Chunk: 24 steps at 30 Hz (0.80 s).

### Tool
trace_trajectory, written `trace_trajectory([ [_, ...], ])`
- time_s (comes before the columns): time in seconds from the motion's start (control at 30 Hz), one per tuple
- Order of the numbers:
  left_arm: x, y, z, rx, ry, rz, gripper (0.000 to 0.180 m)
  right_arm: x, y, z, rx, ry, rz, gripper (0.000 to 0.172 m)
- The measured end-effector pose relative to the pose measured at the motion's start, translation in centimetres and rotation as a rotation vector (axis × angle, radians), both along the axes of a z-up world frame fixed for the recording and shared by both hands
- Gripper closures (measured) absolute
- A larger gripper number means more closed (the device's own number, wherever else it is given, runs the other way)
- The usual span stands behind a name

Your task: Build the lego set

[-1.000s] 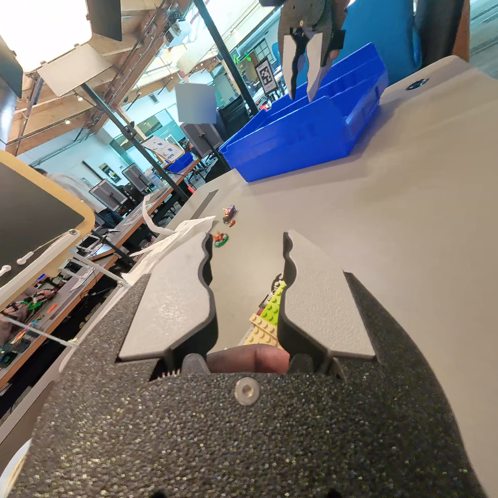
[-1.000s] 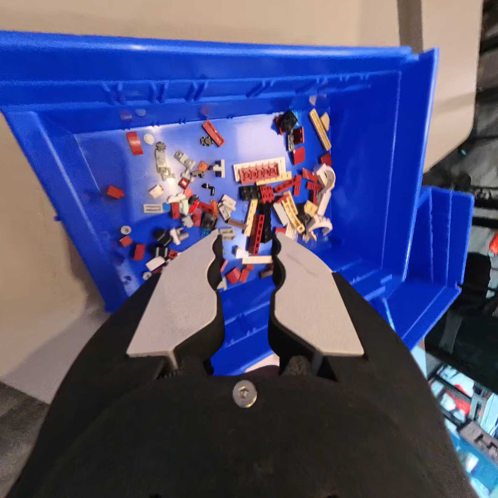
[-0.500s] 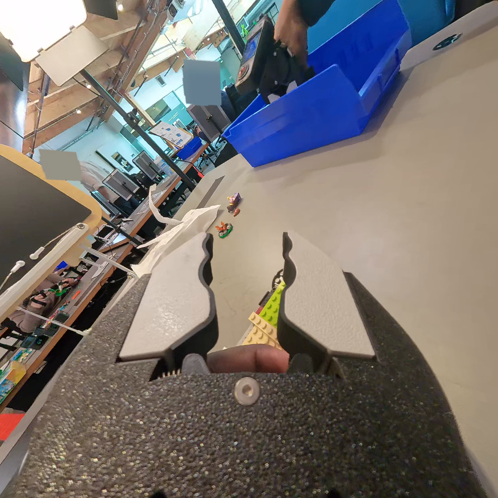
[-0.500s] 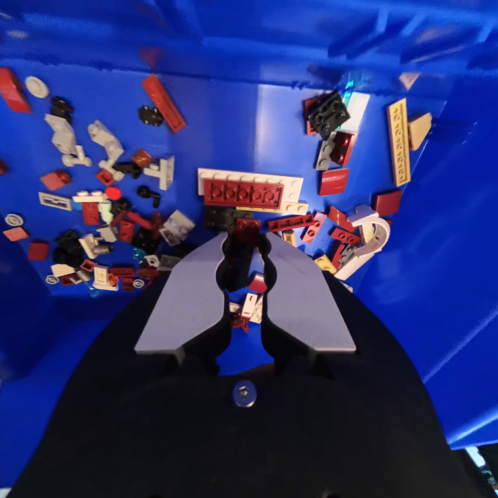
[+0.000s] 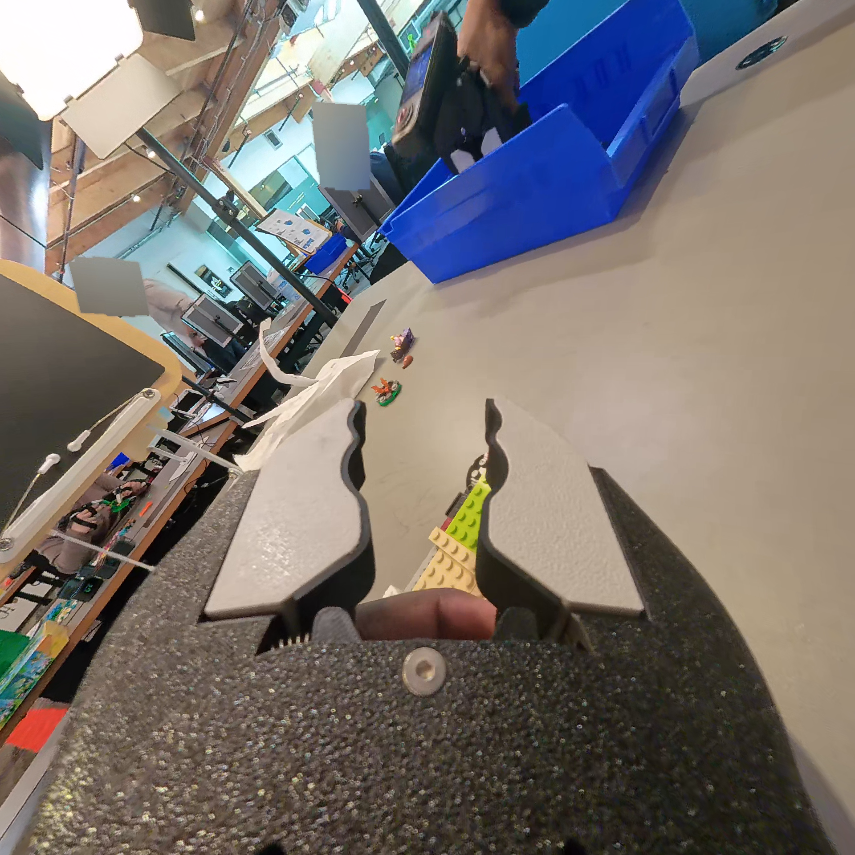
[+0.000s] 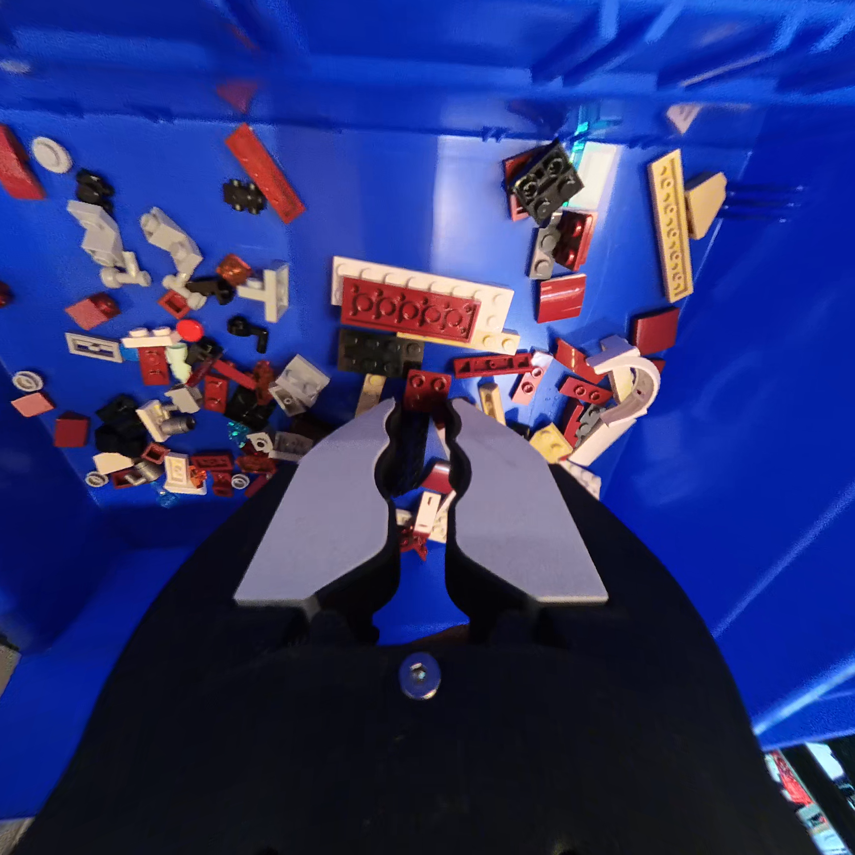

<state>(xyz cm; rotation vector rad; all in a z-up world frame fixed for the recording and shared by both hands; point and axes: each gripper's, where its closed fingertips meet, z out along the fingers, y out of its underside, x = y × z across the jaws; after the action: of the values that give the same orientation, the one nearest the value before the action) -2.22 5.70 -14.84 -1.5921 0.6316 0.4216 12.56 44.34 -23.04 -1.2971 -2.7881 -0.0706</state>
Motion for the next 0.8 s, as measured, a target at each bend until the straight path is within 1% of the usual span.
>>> trace_trajectory([
  [0.03, -0.2, 0.0, 0.0, -0.003, 0.002, 0.007, 0.130, 0.0, -0.2, 0.6, 0.008, 0.014, 0.001, 0.155],
  [0.13, -0.7, -0.1, -0.4, -0.026, 0.015, 0.032, 0.130, -0.3, -1.7, 3.4, 0.042, 0.092, 0.026, 0.155],
  [0.23, -1.0, 0.0, -1.2, -0.063, 0.032, 0.044, 0.131, -1.7, -5.3, 7.6, 0.069, 0.225, 0.068, 0.154],
  [0.33, -0.9, 0.0, -2.1, -0.115, 0.052, 0.050, 0.131, -3.6, -11.0, 11.6, 0.068, 0.368, 0.119, 0.155],
  [0.4, -0.9, 0.0, -2.6, -0.141, 0.073, 0.054, 0.131, -4.7, -15.7, 12.9, 0.018, 0.436, 0.146, 0.155],
  [0.43, -0.9, 0.0, -2.8, -0.150, 0.078, 0.057, 0.131, -5.1, -18.2, 12.9, -0.018, 0.455, 0.152, 0.155],
  [0.47, -0.9, 0.0, -3.0, -0.158, 0.078, 0.060, 0.131, -5.5, -20.6, 12.5, -0.051, 0.463, 0.158, 0.155],
  [0.53, -1.0, -0.1, -3.1, -0.166, 0.066, 0.064, 0.131, -5.9, -24.5, 10.7, -0.082, 0.449, 0.165, 0.155],
  [0.6, -1.1, -0.2, -3.1, -0.169, 0.054, 0.069, 0.131, -5.9, -27.7, 8.1, -0.098, 0.409, 0.176, 0.155],
  [0.67, -1.2, -0.2, -3.1, -0.173, 0.050, 0.074, 0.131, -5.4, -30.7, 5.2, -0.159, 0.347, 0.174, 0.155],
  [0.73, -1.2, -0.3, -3.1, -0.175, 0.050, 0.077, 0.131, -5.0, -32.6, 2.6, -0.194, 0.302, 0.169, 0.155],
  [0.8, -1.1, -0.3, -3.1, -0.176, 0.051, 0.074, 0.131, -4.8, -33.3, 0.4, -0.211, 0.265, 0.153, 0.155],
])
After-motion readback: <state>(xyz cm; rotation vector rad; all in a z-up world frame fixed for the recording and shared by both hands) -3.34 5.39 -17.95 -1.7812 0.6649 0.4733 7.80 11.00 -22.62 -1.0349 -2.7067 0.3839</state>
